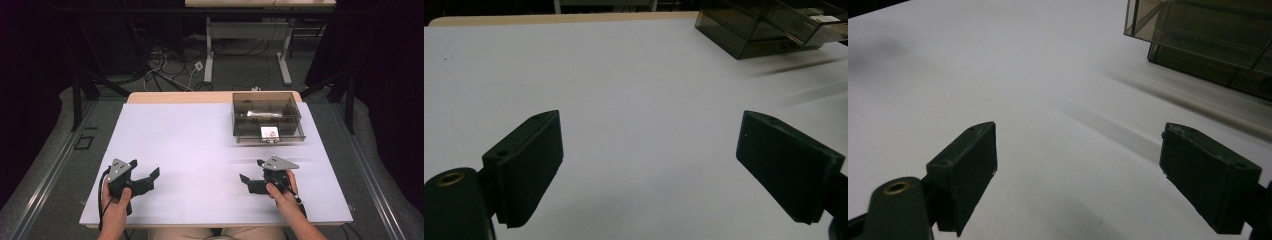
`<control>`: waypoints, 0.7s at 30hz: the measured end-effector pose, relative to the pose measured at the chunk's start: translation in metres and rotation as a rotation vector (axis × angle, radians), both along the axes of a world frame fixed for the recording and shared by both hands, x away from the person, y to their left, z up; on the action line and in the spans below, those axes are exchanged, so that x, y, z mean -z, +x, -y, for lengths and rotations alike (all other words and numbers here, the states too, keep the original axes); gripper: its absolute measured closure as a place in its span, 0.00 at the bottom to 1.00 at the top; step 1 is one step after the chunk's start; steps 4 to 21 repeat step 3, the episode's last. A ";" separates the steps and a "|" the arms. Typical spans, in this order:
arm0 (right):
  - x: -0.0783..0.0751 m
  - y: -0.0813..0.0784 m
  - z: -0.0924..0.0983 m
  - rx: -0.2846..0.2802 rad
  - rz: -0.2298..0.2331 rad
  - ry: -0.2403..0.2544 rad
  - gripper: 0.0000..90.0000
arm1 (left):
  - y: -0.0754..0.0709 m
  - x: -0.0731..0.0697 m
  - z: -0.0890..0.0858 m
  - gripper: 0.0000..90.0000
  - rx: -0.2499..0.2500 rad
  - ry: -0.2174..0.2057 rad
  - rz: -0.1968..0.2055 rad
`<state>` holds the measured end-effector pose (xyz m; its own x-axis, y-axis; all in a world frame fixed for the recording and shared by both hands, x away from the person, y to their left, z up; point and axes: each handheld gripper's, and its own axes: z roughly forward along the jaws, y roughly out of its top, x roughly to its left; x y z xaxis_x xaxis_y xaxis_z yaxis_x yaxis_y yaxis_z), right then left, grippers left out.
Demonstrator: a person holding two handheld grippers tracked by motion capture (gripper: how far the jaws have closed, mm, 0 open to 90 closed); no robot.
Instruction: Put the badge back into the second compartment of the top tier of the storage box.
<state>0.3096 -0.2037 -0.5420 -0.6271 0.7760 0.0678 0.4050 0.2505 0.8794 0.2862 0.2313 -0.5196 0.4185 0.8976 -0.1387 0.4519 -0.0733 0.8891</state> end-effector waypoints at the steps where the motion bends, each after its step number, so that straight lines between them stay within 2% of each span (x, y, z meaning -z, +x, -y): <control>1: 0.000 0.000 0.000 -0.002 -0.001 0.001 0.17 | 0.000 0.000 0.000 0.13 0.000 0.001 -0.001; 21: 0.000 0.000 0.000 0.001 -0.004 0.001 0.17 | 0.000 0.000 0.000 0.13 -0.001 0.000 0.000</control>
